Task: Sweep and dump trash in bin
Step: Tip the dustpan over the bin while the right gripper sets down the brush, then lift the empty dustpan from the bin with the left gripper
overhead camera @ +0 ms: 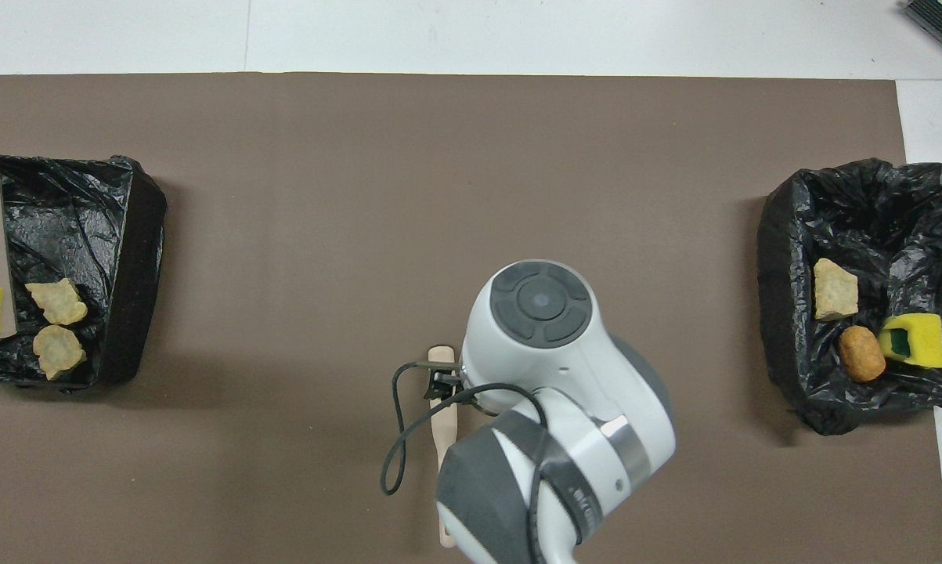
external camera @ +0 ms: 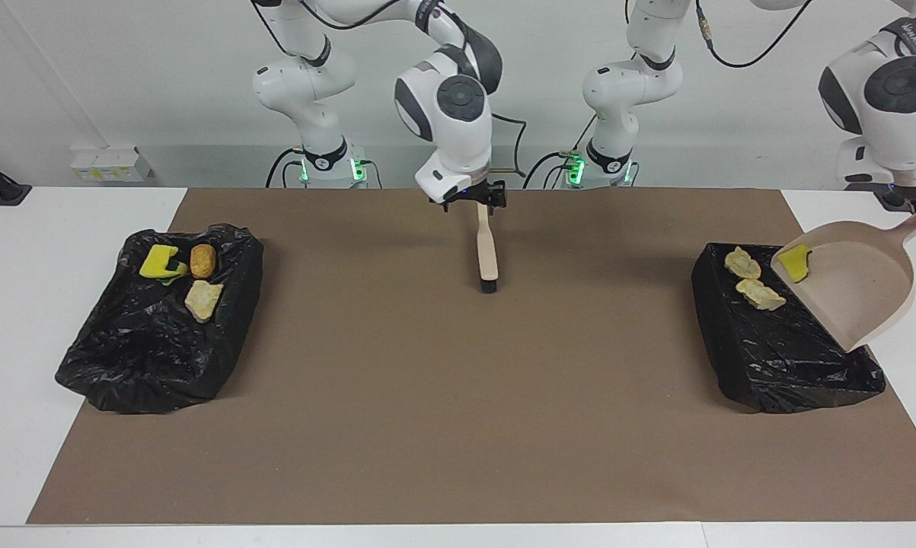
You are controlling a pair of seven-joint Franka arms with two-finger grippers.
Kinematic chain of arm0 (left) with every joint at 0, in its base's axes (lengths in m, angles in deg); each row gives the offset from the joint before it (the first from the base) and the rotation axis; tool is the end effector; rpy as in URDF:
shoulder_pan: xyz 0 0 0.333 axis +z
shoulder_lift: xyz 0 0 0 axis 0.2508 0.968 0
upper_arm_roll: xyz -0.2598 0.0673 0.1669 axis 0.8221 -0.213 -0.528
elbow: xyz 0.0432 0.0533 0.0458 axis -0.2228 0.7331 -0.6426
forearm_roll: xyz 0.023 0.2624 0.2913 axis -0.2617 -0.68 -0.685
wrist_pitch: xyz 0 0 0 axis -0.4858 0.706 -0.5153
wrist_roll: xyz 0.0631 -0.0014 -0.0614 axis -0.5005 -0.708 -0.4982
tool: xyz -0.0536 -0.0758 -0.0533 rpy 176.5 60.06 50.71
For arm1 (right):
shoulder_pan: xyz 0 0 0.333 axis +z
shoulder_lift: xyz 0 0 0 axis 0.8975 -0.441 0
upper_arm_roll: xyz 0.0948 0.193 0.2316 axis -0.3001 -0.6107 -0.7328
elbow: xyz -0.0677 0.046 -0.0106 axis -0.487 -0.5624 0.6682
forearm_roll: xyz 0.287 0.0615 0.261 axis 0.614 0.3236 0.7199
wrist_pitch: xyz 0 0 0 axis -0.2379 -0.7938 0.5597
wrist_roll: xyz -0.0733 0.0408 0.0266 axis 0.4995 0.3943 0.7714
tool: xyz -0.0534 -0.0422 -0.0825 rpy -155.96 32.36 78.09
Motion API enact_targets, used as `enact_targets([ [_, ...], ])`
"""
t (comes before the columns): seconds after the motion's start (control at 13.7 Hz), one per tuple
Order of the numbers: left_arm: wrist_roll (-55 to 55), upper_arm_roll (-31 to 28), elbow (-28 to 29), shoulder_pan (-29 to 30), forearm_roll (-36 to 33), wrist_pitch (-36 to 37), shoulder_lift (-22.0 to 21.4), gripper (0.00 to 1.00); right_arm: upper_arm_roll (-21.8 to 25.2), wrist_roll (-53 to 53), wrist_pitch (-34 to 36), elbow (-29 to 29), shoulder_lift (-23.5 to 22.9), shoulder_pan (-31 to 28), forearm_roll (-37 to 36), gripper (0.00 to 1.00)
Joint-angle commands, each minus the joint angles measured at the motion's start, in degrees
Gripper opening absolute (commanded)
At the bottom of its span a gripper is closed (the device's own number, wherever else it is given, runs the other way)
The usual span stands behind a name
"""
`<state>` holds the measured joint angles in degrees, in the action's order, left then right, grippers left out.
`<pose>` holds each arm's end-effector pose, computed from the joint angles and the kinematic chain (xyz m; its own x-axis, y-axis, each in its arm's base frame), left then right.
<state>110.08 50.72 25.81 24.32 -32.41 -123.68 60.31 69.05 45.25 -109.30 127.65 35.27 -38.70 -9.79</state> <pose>0.5750 0.1437 0.5810 0.1992 -0.6632 -0.7214 -0.9788 -0.0992 -0.1790 0.4676 0.3452 0.4596 0.9573 -0.1320 -0.2572 -0.1472 -0.9883 -0.0406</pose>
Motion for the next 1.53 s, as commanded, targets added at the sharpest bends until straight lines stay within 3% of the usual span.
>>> enact_targets([
  [0.0, -1.89, -0.67, -1.32, -1.26, -4.4, -3.85, 1.15, 0.0, -0.49, 3.59, 2.94, -2.35, 0.4, -3.32, -3.19, 1.0],
  [0.36, -4.52, -0.58, -0.96, -6.8, -11.62, 0.43, 1.15, 0.0, -0.58, 14.82, 6.19, -7.09, 0.4, -10.35, -6.72, 1.0],
  [0.58, -3.83, -0.5, -2.62, -7.59, -10.4, 1.31, 1.24, 0.0, -0.49, 22.29, 8.38, -9.82, 0.58, -15.44, -7.16, 1.0],
  [0.73, -3.91, -0.32, -9.2, -8.38, -7.43, 6.74, 2.99, 0.0, -0.49, 29.32, 10.15, -11.49, 0.67, -18.7, -9.7, 1.0],
  [0.95, -3.82, -0.32, -11.94, -9.79, -5.48, 7.82, 3.0, 0.0, -0.23, 32.95, 12.08, -14.04, 0.67, -22.74, -10.67, 1.0],
  [1.17, -5.75, -0.14, -14.59, -9.79, 7.22, 10.01, 2.56, 0.0, 0.03, 37.67, 12.35, -14.22, 2.16, -27.32, -13.04, 1.0],
  [1.46, -21.11, -0.06, -12.49, -9.88, 22.96, 10.71, 0.55, 0.0, 0.3, 42.62, 12.7, -14.22, 4.35, -32.59, -13.14, 1.0],
])
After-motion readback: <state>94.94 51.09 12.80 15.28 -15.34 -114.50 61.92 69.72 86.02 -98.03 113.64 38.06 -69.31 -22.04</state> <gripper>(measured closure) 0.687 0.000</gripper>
